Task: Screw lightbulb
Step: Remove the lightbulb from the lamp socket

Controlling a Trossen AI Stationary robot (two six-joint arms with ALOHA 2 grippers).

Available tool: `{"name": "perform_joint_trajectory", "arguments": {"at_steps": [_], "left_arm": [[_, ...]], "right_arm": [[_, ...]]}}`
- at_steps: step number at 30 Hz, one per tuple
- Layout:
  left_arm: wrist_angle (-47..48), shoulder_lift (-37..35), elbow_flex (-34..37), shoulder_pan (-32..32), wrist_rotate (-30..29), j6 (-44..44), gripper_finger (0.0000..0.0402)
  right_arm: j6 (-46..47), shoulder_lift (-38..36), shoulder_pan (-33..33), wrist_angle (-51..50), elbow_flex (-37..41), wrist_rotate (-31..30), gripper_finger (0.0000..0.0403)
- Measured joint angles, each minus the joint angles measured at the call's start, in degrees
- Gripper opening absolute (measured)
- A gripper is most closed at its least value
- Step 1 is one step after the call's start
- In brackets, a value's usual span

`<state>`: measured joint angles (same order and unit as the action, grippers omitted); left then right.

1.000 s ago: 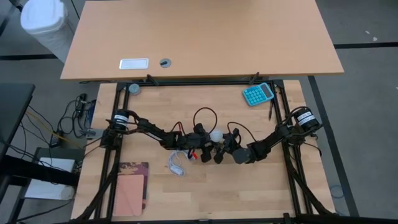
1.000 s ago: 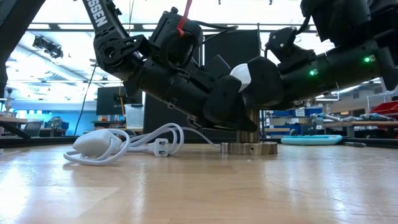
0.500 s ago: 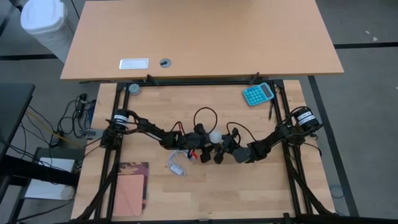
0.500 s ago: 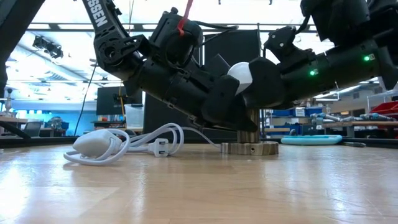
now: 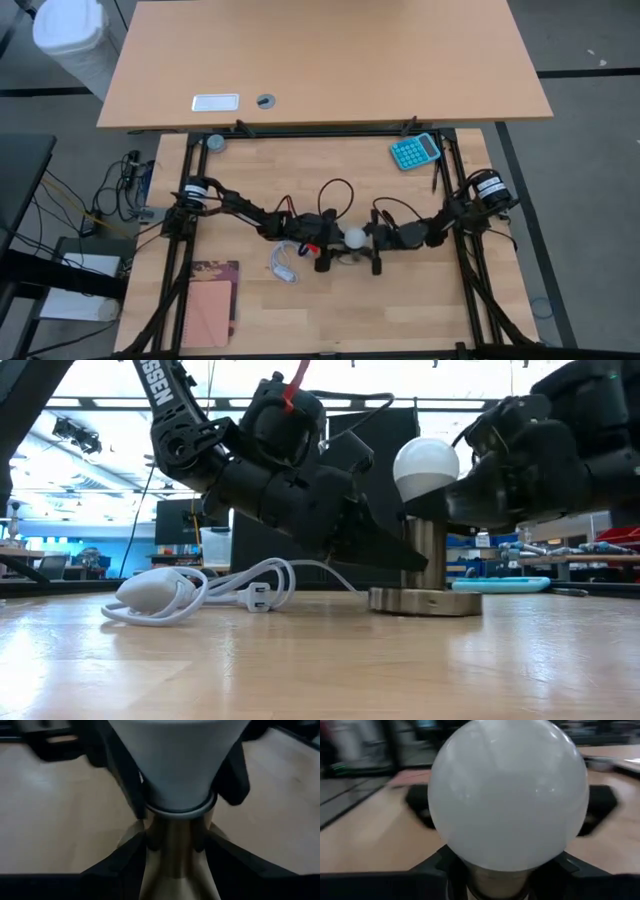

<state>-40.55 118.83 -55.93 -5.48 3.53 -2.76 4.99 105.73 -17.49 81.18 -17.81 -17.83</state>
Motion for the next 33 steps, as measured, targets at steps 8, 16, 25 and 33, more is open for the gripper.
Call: {"name": "perform_joint_trajectory", "arguments": {"at_steps": [8, 16, 25, 33], "left_arm": [[-0.88, 0.08, 0.08, 0.18, 3.07, 0.06, 0.0202], [-0.9, 0.04, 0.08, 0.21, 1.34, 1.76, 0.0202], [0.54, -0.24, -0.09, 0.08, -4.63, 3.26, 0.0206], [4.46, -0.14, -0.12, 0.2, -9.51, 3.49, 0.023]], "right_arm": [[-4.24, 0.09, 10.03, -1.06, -1.94, 28.14, 0.0182], [-4.89, 0.09, 13.22, -2.22, -2.4, 32.51, 0.0185], [-3.87, 0.07, 11.25, -2.2, -2.4, 22.54, 0.019], [-1.66, -0.08, 11.28, -4.97, -1.86, 17.16, 0.0242]]}}
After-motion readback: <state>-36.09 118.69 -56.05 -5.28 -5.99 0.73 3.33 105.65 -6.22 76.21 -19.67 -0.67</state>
